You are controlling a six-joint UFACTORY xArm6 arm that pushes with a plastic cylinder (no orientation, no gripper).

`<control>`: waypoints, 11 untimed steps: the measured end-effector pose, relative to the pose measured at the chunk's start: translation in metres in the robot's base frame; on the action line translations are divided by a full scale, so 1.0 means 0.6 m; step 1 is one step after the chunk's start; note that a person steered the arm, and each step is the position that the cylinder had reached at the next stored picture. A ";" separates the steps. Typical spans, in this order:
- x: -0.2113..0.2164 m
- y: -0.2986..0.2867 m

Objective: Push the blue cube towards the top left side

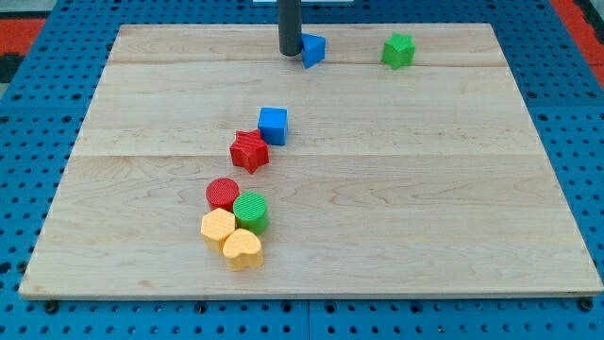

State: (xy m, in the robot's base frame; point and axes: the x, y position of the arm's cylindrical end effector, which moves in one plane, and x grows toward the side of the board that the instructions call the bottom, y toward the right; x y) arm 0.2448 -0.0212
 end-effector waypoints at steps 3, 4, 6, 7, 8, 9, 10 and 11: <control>-0.002 0.036; 0.084 0.013; 0.310 0.068; 0.269 -0.007; 0.210 -0.073; 0.232 -0.088; 0.241 -0.127; 0.207 -0.189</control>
State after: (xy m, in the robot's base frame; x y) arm 0.3690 -0.1346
